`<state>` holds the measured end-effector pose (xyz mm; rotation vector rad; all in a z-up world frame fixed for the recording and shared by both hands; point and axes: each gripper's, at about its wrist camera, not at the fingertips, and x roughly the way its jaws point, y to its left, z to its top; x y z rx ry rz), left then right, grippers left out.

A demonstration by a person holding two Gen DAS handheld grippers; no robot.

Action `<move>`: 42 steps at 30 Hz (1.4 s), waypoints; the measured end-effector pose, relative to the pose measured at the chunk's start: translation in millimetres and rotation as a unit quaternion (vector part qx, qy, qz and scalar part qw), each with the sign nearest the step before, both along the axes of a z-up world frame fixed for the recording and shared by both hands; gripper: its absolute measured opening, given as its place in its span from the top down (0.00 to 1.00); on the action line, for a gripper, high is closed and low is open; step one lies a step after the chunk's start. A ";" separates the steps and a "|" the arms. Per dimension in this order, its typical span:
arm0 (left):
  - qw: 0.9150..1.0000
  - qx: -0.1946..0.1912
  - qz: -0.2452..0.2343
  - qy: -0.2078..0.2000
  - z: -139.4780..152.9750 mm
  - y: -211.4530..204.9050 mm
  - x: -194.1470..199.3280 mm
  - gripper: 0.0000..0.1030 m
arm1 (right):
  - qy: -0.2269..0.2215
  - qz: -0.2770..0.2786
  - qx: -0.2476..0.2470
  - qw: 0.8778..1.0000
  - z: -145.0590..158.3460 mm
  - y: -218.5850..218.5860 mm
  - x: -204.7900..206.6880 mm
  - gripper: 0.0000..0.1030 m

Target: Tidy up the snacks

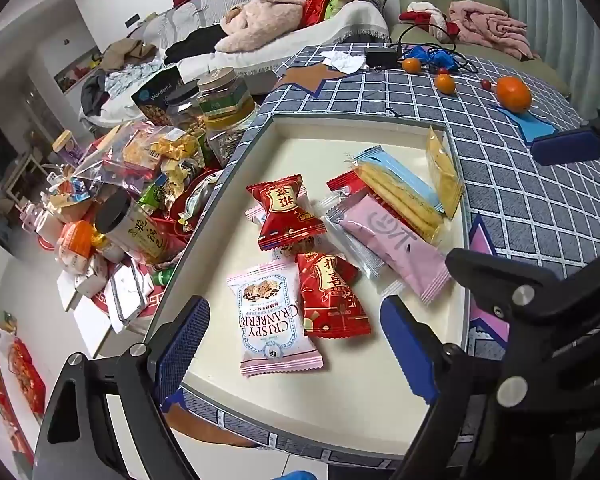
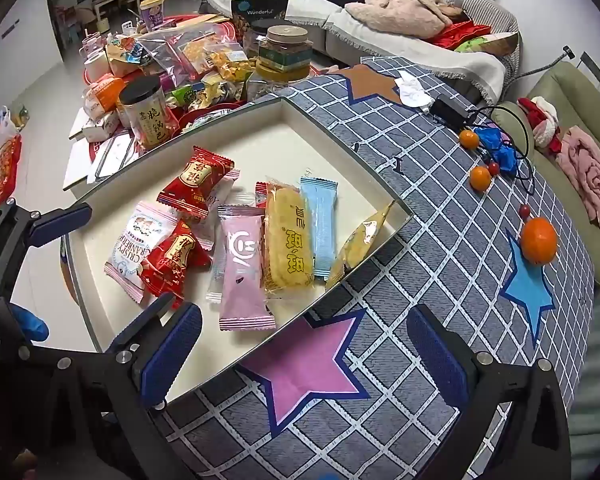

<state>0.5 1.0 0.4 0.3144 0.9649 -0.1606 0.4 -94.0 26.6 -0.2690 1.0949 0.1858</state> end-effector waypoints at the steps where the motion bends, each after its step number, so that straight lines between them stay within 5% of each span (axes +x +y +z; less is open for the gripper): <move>1: 1.000 0.011 0.000 -0.007 0.0 -1.6 -1.1 0.13 | 0.000 0.000 0.000 1.000 0.1 0.0 0.0 0.00; 42: 1.000 0.010 -0.001 -0.003 0.4 -0.8 -0.7 0.13 | -0.002 -0.001 0.004 1.000 7.3 -10.8 0.4 0.00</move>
